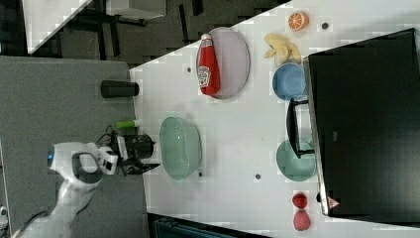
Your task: Drag strainer left to right.
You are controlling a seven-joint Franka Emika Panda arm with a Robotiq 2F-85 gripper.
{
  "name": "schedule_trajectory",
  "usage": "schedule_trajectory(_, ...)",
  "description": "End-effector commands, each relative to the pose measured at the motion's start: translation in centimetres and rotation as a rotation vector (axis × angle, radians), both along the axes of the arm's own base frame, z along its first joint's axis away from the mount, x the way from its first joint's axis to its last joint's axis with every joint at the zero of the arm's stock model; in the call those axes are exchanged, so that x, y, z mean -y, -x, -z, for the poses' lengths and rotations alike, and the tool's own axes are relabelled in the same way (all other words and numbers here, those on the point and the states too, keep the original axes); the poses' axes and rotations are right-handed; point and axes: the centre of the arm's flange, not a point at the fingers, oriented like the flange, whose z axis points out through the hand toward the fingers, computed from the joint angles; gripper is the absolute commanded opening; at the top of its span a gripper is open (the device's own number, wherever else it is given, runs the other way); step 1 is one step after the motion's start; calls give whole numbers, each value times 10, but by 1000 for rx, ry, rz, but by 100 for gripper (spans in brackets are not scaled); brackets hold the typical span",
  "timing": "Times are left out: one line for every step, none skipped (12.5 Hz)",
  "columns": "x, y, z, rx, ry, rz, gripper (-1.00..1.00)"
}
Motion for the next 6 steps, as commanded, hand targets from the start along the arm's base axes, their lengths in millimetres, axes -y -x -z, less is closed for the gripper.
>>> schedule_trajectory(2,-2,36,24,11,260,100)
schedule_trajectory(1,-3,52,29,5,240,100)
schedule_trajectory(1,-5,66,29,-5,233,100)
schedule_trajectory(2,-6,77,23,-21,241,100)
schedule_trajectory(4,-7,87,18,-30,249,100)
schedule_trajectory(9,-9,96,9,-23,256,100)
